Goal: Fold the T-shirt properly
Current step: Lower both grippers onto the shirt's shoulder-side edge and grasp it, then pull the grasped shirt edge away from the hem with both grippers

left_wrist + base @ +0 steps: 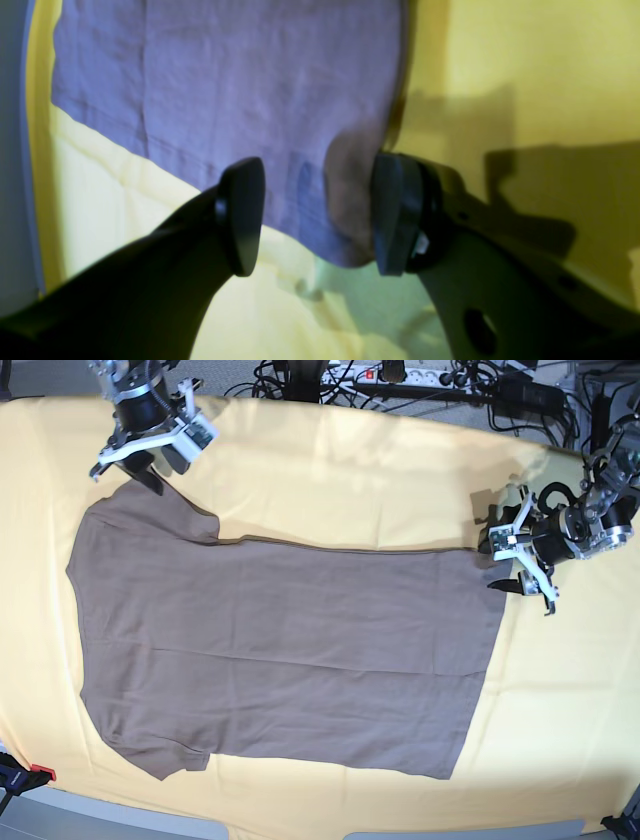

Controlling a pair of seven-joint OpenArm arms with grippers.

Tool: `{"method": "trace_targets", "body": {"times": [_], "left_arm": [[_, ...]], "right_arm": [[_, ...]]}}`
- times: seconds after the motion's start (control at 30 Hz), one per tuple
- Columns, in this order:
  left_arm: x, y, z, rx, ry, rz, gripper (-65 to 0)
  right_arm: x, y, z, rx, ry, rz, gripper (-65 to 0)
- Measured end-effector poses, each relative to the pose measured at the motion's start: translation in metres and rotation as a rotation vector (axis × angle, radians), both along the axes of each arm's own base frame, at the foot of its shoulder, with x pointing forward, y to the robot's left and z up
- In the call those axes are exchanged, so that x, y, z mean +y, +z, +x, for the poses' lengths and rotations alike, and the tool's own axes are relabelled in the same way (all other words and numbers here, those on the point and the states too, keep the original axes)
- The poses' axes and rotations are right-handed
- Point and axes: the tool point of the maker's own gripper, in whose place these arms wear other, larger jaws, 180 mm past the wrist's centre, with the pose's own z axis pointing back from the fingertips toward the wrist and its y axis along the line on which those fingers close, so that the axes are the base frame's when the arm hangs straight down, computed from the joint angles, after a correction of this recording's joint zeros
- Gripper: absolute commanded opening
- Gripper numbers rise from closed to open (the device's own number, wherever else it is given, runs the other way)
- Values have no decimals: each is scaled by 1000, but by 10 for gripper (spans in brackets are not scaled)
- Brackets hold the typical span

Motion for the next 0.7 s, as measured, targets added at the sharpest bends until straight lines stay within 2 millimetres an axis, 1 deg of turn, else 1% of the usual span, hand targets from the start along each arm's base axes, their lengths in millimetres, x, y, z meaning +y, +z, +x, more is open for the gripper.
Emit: {"method": "trace_targets", "body": {"times": [0.07,0.13,0.17,0.2,0.27,0.3,0.33,0.37,0.43,0.6,0.63,0.67,0.7], "left_arm": [[-3,1,4,-19,-8,3,-299],[-5,0,5,-25,-25,17,-300],[-5,1,6,-26,-27,17,-314],[-5,0,5,-25,-28,18,-328],[-5,0,5,-24,-28,19,-352],[-5,0,5,-24,-29,21,-354],[-5,0,5,-23,-30,25,-354],[-5,0,5,-23,-30,24,-354],[-5,0,5,-21,-29,21,-354],[-5,-1,5,-21,-28,22,-354],[-5,-1,5,-22,-28,21,-366],[-4,-1,5,-21,-27,21,-406],[-4,-1,5,-20,-25,25,-481]], "right_arm": [[-3,-4,-1,39,-2,27,-348],[-3,-4,2,43,4,58,-347],[-4,-7,2,53,7,72,-347],[-6,-16,-1,78,14,67,-347],[-12,-39,-9,147,23,58,-345],[-15,-50,-12,176,36,43,-343],[-19,-56,-11,182,30,33,-329],[-24,-63,-8,192,22,24,-312],[-31,-69,4,173,10,12,-282],[-39,-74,24,130,4,6,-286],[-41,-76,28,123,4,5,-298],[-43,-77,32,117,4,4,-329],[-44,-79,36,117,4,6,-386]]}}
